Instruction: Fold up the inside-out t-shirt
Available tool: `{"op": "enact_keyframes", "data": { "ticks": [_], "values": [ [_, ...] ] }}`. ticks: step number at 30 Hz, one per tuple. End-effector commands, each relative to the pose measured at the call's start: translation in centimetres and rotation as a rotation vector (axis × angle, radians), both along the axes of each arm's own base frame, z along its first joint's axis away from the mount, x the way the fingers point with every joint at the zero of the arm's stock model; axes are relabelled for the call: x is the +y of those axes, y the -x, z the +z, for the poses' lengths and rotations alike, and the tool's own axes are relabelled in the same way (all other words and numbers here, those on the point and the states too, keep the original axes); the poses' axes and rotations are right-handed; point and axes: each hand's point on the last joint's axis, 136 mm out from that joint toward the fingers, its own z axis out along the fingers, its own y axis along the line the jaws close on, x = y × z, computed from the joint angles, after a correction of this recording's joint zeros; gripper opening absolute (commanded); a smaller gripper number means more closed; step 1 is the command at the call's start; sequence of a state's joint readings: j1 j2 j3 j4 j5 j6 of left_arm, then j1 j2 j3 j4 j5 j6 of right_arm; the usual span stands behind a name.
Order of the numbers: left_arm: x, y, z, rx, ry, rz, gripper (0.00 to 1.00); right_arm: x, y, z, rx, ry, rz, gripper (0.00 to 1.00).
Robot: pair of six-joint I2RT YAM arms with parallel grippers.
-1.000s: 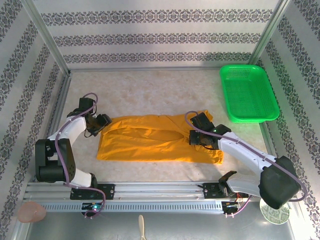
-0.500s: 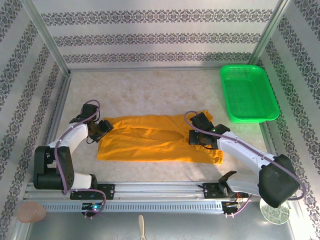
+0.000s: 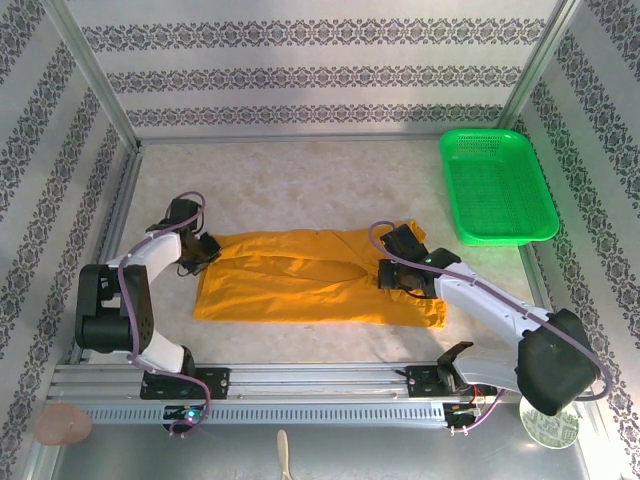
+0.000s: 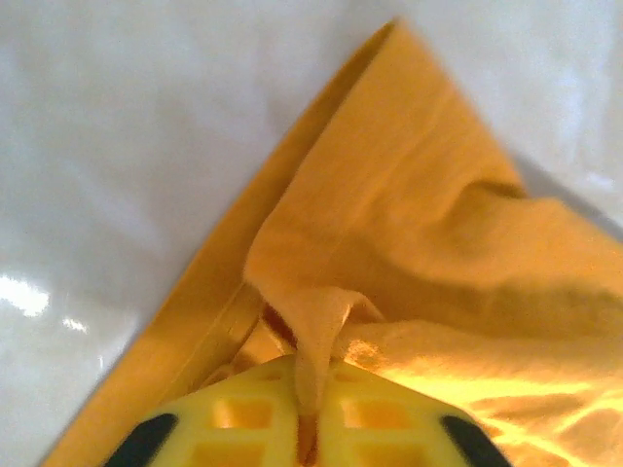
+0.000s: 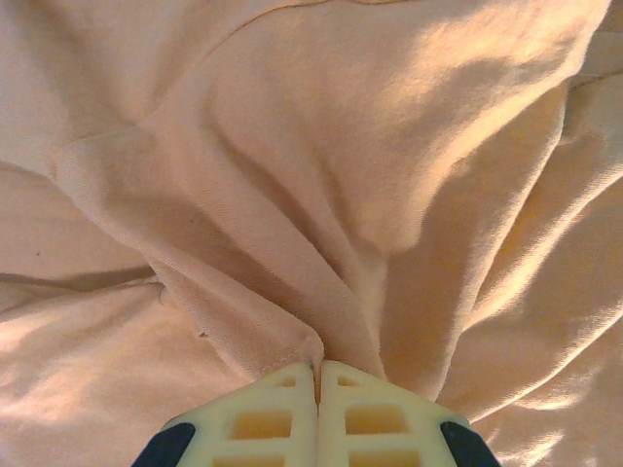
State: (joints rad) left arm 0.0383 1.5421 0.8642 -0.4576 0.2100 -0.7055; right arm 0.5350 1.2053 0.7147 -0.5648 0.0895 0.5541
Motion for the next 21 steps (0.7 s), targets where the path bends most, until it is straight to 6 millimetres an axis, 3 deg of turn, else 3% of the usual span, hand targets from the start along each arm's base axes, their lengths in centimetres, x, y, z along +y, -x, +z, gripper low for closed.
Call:
{"op": "enact_keyframes", "data": {
  "ticks": [1, 5, 9, 20, 21],
  "values": [
    [0.5, -2.1, 2.0, -0.044, -0.065, -0.043, 0.0, -0.7, -0.3, 0.5, -0.02, -0.001, -0.035, 0.0],
    [0.8, -3.1, 3.8, -0.062, -0.104, -0.099, 0.0, -1.7, -0.3, 1.3, -0.043, -0.008, -0.067, 0.0],
    [1.0, -2.7, 4.6, -0.063, -0.13, -0.137, 0.0, -2.6, -0.2, 1.7, -0.055, -0.021, -0.094, 0.0],
    [0.7, 1.2, 1.8, -0.009, -0.09, -0.13, 0.0, -3.0, 2.5, -1.4, 0.031, -0.042, -0.097, 0.0],
    [1.0, 1.4, 2.0, -0.009, -0.091, -0.121, 0.02, -2.9, 2.8, -1.6, 0.038, -0.05, -0.095, 0.09]
  ]
}}
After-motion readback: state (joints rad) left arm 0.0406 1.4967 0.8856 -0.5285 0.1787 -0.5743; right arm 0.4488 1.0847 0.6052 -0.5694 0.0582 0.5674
